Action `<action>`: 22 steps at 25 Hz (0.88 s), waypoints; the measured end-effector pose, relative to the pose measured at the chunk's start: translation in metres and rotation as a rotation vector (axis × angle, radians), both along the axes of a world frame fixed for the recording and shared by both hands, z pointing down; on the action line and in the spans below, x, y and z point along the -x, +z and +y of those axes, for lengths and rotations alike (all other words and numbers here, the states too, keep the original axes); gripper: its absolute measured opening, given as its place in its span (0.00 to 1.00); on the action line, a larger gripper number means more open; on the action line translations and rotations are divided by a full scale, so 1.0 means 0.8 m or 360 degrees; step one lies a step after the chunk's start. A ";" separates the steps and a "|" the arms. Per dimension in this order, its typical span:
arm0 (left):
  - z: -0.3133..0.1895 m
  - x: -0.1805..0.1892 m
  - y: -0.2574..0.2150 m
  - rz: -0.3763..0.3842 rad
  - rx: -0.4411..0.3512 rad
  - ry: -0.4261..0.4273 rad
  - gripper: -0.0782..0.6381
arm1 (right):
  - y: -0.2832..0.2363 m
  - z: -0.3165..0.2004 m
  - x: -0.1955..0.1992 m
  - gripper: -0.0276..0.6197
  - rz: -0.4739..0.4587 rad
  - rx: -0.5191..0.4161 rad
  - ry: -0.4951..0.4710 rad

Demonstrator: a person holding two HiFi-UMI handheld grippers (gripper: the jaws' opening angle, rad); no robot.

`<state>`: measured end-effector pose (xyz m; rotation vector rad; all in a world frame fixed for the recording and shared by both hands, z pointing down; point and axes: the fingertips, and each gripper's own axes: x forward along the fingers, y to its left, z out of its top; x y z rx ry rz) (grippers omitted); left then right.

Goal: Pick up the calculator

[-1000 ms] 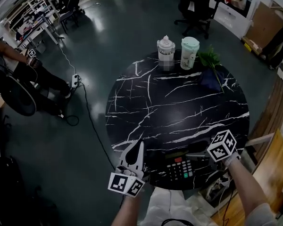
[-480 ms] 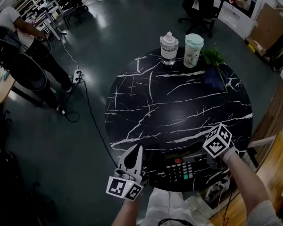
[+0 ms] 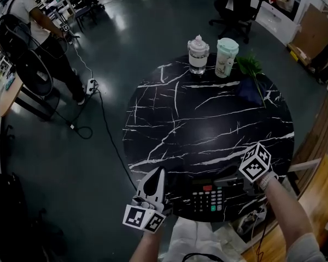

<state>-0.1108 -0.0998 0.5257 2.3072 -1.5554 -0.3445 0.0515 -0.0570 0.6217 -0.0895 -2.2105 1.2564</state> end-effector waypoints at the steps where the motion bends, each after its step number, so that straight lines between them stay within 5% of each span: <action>1: 0.000 0.001 -0.001 -0.0003 0.0001 -0.0003 0.12 | -0.004 0.002 0.000 0.14 -0.0029 0.0017 0.0011; 10: -0.008 0.004 -0.024 -0.0018 -0.0015 -0.0016 0.12 | -0.040 -0.016 -0.016 0.13 -0.0208 0.0061 0.0286; 22: -0.023 -0.013 -0.093 -0.0021 -0.0116 0.0044 0.12 | -0.152 -0.068 -0.045 0.13 -0.0418 -0.0076 0.0625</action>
